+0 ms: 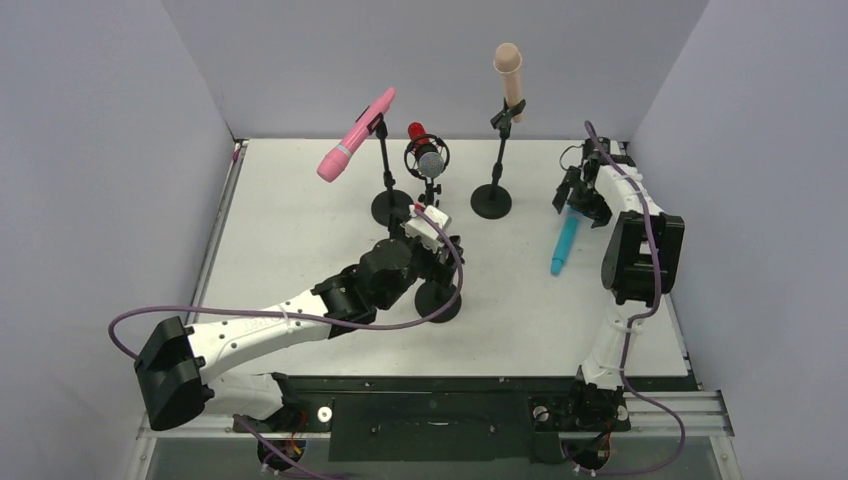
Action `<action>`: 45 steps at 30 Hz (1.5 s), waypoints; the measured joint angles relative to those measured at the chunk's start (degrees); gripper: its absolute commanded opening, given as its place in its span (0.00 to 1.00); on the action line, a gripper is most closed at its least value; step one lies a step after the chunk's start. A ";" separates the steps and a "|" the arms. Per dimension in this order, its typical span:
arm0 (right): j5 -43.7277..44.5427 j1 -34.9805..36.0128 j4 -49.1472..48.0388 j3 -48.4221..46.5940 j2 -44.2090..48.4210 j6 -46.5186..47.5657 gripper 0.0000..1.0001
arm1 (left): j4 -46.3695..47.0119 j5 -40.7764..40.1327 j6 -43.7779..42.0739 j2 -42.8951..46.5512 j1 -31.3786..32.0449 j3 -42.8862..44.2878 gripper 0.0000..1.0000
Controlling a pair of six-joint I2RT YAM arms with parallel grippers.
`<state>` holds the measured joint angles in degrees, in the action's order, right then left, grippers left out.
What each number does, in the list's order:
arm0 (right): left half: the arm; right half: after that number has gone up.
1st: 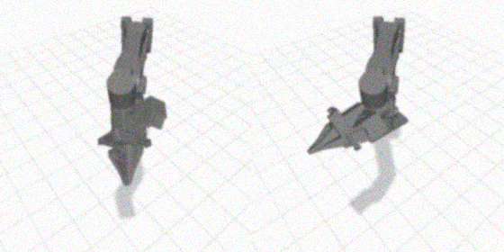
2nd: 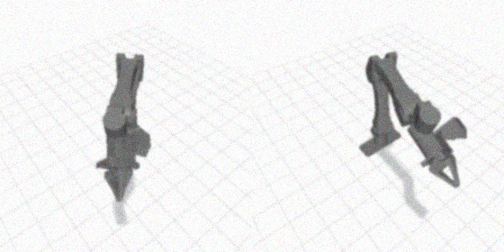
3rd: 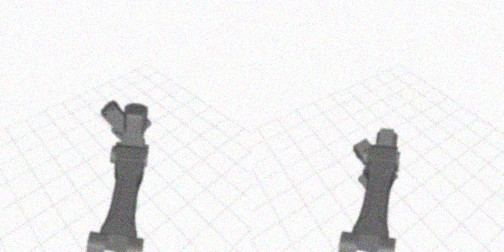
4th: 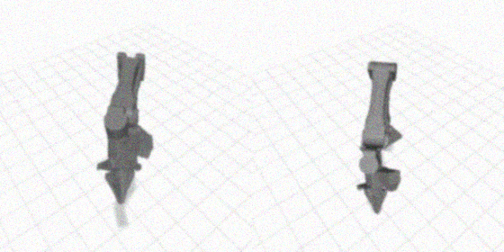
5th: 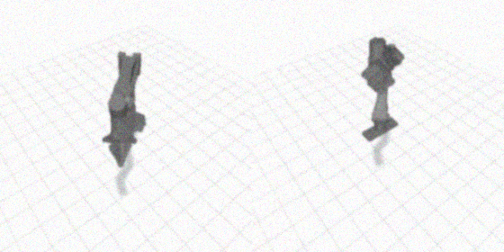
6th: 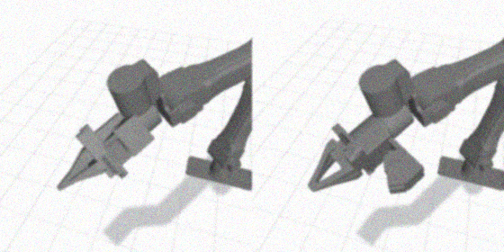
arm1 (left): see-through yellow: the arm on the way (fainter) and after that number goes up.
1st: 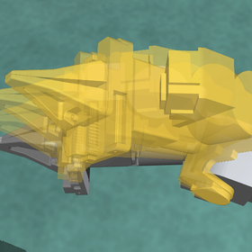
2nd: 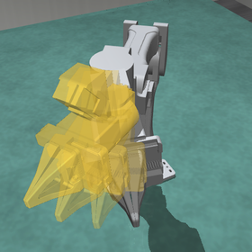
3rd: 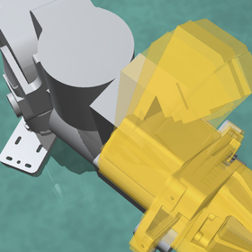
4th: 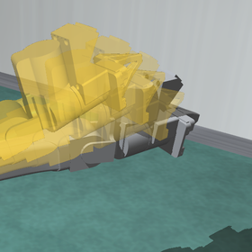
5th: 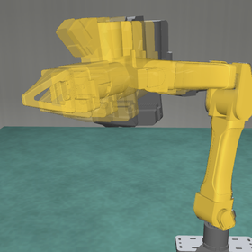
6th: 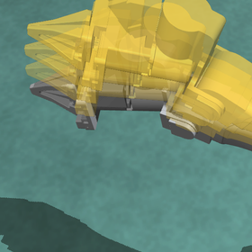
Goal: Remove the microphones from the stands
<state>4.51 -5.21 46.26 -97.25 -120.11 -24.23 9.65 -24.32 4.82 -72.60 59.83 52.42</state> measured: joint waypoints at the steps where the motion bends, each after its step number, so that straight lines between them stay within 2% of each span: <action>1: -0.13 0.00 -0.07 0.00 1.38 -0.04 0.83 | -0.55 -0.11 -0.24 -0.17 0.00 0.20 0.88; 16: -0.83 1.14 -1.92 3.13 18.49 -0.50 0.83 | -9.07 0.81 -3.65 -6.27 0.00 6.80 0.55; 19: -0.87 2.69 -2.12 3.74 20.55 -0.50 0.83 | -9.68 0.92 -3.65 -7.72 0.00 8.04 0.41; 22: -0.81 4.68 -2.32 4.31 22.34 -0.48 0.83 | -10.05 0.92 -3.56 -8.37 0.00 9.01 0.21; 27: -0.68 7.80 -3.02 6.62 25.40 -0.48 0.83 | -12.22 0.87 -2.29 -8.83 0.02 11.23 0.00; 36: -0.37 10.08 -3.45 10.36 30.58 -0.48 0.82 | -21.44 0.02 0.52 -4.96 0.07 12.28 0.00; 45: -0.31 11.65 -4.57 14.05 36.59 -0.55 0.82 | -35.76 -8.57 5.64 1.57 -0.59 13.18 0.00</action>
<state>4.21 6.44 41.69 -83.20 -83.53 -24.77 -26.11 -32.88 10.46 -71.02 59.24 65.60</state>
